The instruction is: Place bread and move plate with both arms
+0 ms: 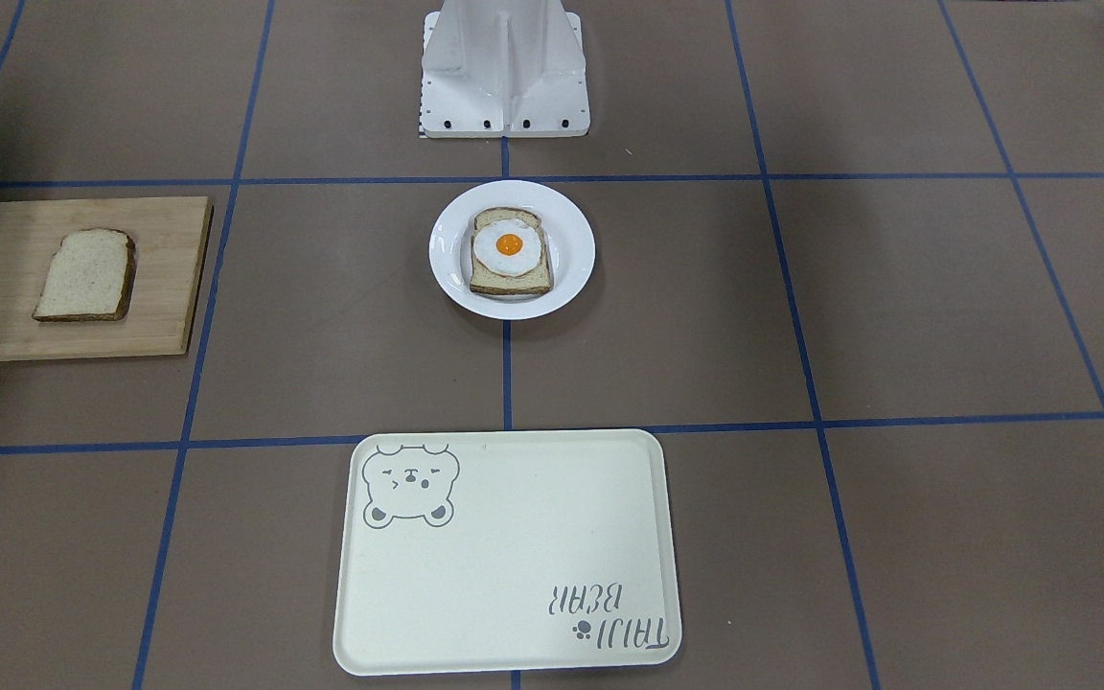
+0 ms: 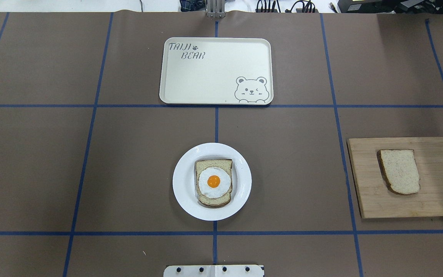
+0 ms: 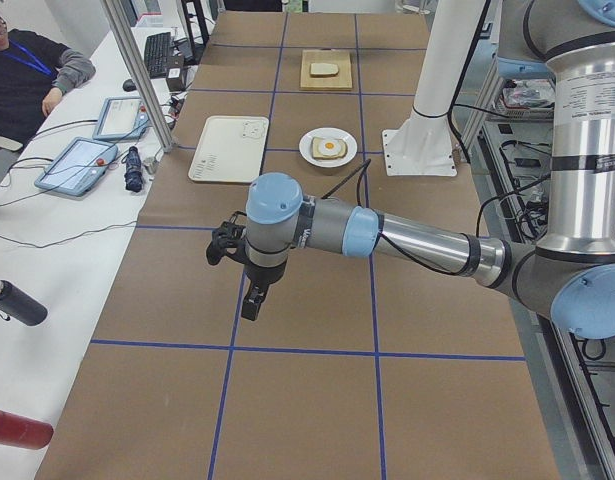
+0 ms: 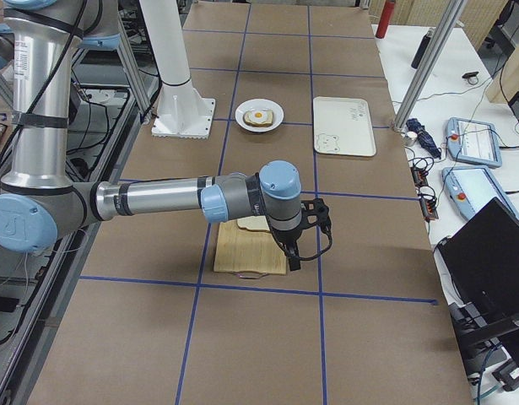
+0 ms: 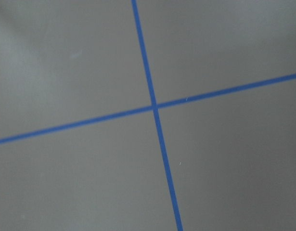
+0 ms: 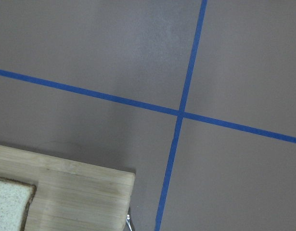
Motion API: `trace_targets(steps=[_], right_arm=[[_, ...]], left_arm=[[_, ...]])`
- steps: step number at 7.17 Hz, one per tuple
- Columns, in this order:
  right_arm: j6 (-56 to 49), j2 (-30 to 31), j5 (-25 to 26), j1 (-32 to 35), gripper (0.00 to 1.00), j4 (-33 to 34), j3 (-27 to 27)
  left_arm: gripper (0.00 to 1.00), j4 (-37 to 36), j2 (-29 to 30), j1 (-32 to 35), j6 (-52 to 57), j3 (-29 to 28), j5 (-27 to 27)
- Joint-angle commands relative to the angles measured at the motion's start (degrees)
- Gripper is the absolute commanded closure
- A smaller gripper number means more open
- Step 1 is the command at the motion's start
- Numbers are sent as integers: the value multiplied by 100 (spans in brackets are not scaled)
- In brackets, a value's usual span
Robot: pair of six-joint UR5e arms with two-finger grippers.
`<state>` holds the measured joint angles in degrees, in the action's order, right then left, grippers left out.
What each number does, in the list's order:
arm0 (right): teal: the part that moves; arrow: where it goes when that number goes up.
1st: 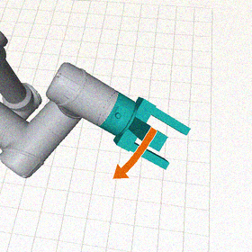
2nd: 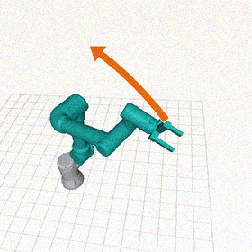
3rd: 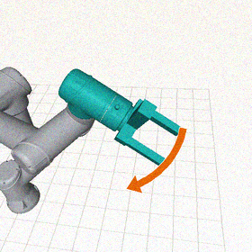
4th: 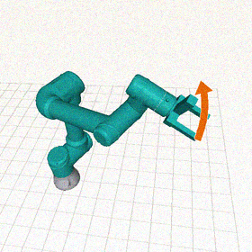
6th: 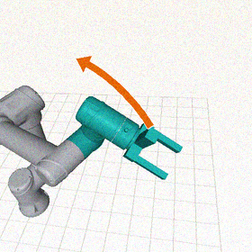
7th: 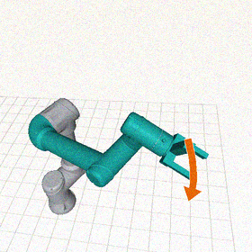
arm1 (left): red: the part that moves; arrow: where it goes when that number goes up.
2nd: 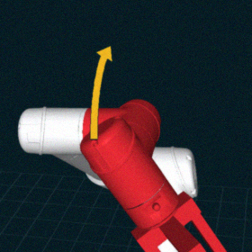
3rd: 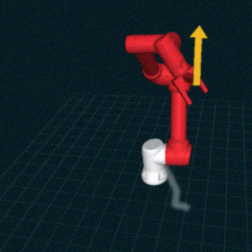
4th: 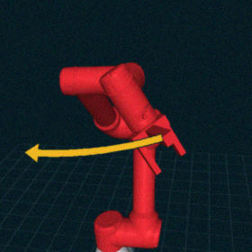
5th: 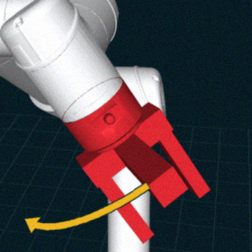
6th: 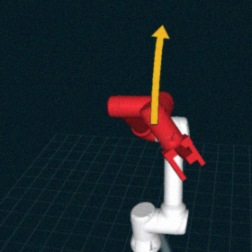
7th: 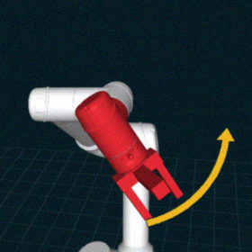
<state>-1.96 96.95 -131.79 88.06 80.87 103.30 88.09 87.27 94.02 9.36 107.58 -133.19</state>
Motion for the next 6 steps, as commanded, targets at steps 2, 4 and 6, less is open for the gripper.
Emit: trace_targets(steps=[2, 4, 6], right_arm=[[308, -37, -258, -226, 0, -748, -258], [2084, 7, -251, -1049, 0, -1323, -205], [4080, 461, 195, -2051, 0, -2972, -231]], left_arm=[[0, 59, 114, -7, -13, 61, 38], [0, 635, 53, -7, -56, 114, -267], [0, 901, -60, -15, -321, 211, -427]])
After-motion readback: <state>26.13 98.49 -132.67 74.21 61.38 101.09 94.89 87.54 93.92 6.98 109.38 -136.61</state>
